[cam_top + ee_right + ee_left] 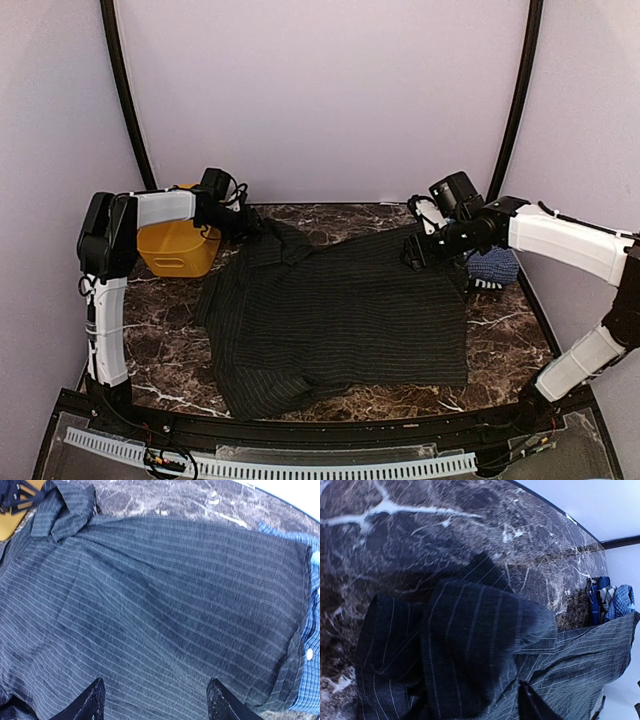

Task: Fold and stack the long sleeve shirts
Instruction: Place the sleeve at the center of the board, then adjust the flattened shirt at the center of the board.

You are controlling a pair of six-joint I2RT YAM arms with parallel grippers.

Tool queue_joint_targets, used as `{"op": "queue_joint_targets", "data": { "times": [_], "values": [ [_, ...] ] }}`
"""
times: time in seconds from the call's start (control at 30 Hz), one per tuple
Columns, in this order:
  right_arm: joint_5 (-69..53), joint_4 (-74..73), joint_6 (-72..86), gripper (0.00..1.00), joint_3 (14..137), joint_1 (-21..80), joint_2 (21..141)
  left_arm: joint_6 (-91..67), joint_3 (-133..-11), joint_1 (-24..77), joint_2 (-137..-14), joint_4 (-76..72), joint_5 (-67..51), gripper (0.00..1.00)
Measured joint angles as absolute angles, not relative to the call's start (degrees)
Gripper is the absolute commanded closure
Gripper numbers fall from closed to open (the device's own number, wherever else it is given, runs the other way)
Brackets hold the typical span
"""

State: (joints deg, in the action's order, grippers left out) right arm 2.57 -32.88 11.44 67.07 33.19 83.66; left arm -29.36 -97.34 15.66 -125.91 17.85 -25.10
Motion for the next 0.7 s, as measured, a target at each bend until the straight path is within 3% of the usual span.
{"op": "queue_joint_targets", "data": {
  "times": [0.27, 0.5, 0.7],
  "values": [
    [-1.7, -32.1, 15.4, 0.34, 58.4, 36.1, 77.0, -26.2, -90.9, 15.8, -112.0, 16.5, -23.0, 0.21],
    [-6.6, -29.8, 22.3, 0.34, 46.7, 43.5, 74.9, -25.1, -70.6, 21.3, -89.6, 12.1, -19.6, 0.19],
    [-9.0, -27.4, 26.3, 0.34, 40.8, 45.4, 76.1, -27.4, -52.5, 32.5, -82.7, 9.3, -18.0, 0.19]
  ]
}}
